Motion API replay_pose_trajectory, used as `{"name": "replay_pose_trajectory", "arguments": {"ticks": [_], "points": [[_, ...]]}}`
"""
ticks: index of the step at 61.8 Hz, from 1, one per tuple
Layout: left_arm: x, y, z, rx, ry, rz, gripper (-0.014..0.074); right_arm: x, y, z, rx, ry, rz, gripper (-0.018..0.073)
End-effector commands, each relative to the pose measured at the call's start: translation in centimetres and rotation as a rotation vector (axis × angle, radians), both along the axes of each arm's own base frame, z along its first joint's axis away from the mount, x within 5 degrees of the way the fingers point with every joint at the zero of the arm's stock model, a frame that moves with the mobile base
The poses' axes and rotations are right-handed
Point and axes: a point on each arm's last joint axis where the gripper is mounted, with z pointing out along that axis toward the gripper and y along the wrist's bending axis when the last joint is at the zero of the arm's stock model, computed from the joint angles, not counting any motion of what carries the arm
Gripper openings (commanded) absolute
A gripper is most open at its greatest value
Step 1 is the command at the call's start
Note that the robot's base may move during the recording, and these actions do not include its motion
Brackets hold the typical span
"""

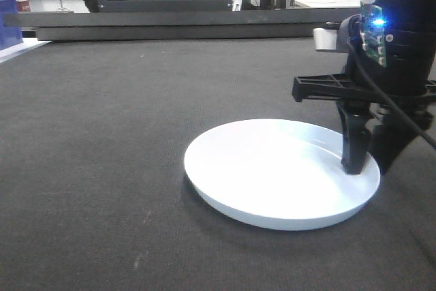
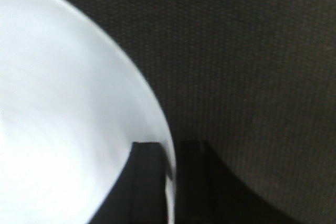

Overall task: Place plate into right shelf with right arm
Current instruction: 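Lower the right gripper onto the white plate's rim and close it, then lift the white plate upright off the table with the right gripper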

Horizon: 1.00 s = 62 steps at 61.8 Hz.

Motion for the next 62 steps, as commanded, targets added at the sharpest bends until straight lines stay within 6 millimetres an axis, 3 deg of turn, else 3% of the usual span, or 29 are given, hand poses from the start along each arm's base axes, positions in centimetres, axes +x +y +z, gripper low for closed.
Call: {"name": "replay_pose_trajectory", "arguments": {"ticks": [1,10,17,30,46,62], "points": [[-0.1,0.1,0.5,-0.018,-0.089,0.009,-0.0128,0.2,0.0,2.3,0.023,-0.083,0.004,0.0068],[-0.1,0.1,0.5,-0.018,-0.089,0.009,-0.0128,-0.3,-0.2,3.8,0.038,-0.127,0.006,0.0065],[-0.1,0.1,0.5,-0.018,-0.089,0.009,-0.0128,-1.2,-0.6,6.2,0.068,-0.211,0.009,0.0065],[-0.1,0.1,0.5,-0.018,-0.089,0.009,-0.0128,-4.3,-2.4,9.5,0.099,-0.609,0.135,0.0065],[-0.1,0.1,0.5,-0.018,-0.089,0.009,-0.0128,-9.2,-5.8,11.5,0.107,-1.047,0.139,0.0065],[-0.1,0.1,0.5,-0.018,-0.089,0.009,-0.0128,-14.3,-10.6,11.5,0.04,-1.289,-0.059,0.0065]]}}
